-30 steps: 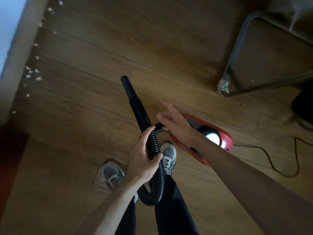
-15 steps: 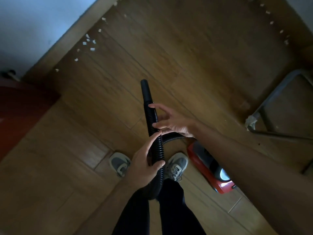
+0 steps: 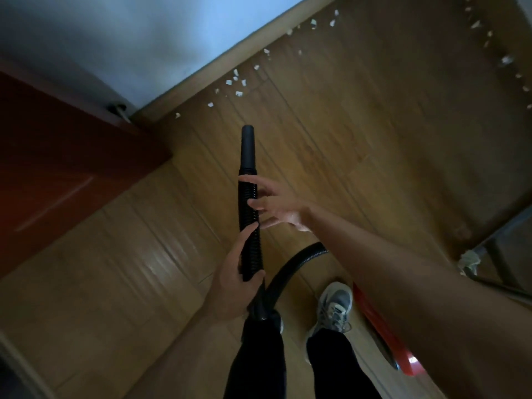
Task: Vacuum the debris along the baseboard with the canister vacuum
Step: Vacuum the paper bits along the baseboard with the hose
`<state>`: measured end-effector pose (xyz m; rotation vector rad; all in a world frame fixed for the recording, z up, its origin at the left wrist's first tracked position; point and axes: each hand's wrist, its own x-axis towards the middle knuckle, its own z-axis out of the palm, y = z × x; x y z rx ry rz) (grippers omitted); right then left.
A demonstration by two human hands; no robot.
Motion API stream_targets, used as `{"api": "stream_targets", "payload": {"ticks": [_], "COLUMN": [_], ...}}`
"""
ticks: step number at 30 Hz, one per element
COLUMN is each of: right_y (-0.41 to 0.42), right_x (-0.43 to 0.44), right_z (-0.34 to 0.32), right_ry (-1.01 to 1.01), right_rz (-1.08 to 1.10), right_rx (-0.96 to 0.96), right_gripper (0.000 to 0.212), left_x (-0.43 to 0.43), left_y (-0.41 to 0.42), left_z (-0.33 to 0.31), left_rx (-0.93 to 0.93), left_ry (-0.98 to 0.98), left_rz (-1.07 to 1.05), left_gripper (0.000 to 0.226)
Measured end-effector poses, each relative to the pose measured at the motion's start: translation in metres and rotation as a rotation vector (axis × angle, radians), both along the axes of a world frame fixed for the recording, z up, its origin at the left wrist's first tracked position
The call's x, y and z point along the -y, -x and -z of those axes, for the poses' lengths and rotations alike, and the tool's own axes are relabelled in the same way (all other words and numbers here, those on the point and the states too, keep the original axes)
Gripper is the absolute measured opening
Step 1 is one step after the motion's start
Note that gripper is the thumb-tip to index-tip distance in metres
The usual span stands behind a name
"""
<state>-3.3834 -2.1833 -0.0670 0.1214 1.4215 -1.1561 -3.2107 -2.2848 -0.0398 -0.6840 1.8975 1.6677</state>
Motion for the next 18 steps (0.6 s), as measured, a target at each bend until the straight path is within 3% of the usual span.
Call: {"api": "stream_targets", "payload": {"ticks": [10, 14, 18], "right_y": [0.010, 0.019, 0.033], "right_x": [0.084, 0.107, 0.123], "right_z": [0.019, 0.033, 0.049], "right_ry": [-0.020, -0.015, -0.014], "right_rz": [-0.076, -0.042, -0.140], "right_rx": [-0.146, -0.114, -0.076], "right_gripper": [0.054, 0.054, 0.056], "left_x": [0.050, 0.065, 0.072], "left_y": [0.010, 0.021, 0.036], "left_z": [0.012, 0.021, 0.030], "left_rx": [-0.017, 0.007, 0.061], "left_ry": [0.015, -0.005, -0.073], "left_rz": [-0.239, -0.315, -0.412], "left_gripper": [0.076, 0.070, 0.071]}}
